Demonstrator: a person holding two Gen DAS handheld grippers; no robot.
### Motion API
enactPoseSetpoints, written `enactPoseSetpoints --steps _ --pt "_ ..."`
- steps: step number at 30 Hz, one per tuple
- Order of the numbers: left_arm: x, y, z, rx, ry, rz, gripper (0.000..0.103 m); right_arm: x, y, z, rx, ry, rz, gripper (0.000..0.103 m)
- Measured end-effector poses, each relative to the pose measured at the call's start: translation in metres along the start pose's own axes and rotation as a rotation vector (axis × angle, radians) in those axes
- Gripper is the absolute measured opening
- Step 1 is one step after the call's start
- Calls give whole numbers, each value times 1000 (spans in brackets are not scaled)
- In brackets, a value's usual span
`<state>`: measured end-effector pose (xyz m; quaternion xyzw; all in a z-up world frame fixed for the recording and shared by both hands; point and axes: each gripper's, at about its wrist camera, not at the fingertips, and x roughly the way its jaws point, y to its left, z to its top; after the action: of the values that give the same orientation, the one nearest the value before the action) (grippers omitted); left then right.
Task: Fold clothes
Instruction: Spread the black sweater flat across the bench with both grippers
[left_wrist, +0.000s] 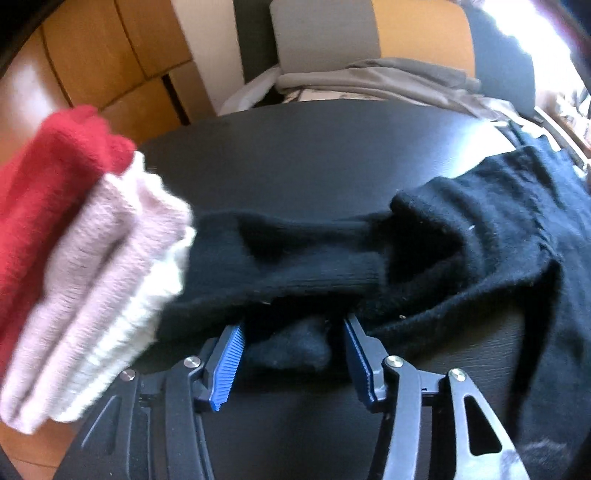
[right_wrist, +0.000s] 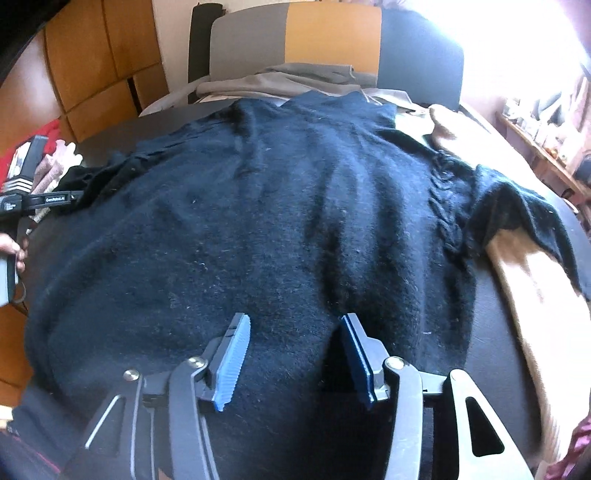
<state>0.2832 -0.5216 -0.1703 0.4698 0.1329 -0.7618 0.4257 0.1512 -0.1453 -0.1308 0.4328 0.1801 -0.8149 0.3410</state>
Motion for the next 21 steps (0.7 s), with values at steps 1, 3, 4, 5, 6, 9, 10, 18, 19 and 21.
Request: enactPoseSetpoints --steps 1,3,4,5,6,9,10,18,19,21 --pt "-1 3 0 -12 12 17 54 -1 -6 -2 9 0 -7 57" --pt "-12 6 -1 -31 11 31 52 -2 -18 -5 30 0 -18 65" --pt "-21 7 -3 -39 0 30 51 -3 -24 -5 43 2 -17 65" --pt "-30 7 -4 -46 -14 23 51 -5 -31 -6 65 1 -7 65" --pt "-43 2 -9 -39 -47 -28 51 -12 -39 -8 100 -5 17 67" --pt "-82 -11 -23 -20 -145 -179 51 -30 -63 -13 204 -21 88 67" --pt "-95 -16 -27 -10 -177 -230 51 -37 -71 -15 238 -27 112 67" --pt "-114 -99 -45 255 -215 -482 51 -65 -80 -39 251 24 140 57" --pt "-111 -105 -46 268 -206 -497 51 -61 -79 -42 248 36 98 49" --pt "-106 -119 -52 301 -194 -508 51 -53 -77 -47 250 59 20 47"
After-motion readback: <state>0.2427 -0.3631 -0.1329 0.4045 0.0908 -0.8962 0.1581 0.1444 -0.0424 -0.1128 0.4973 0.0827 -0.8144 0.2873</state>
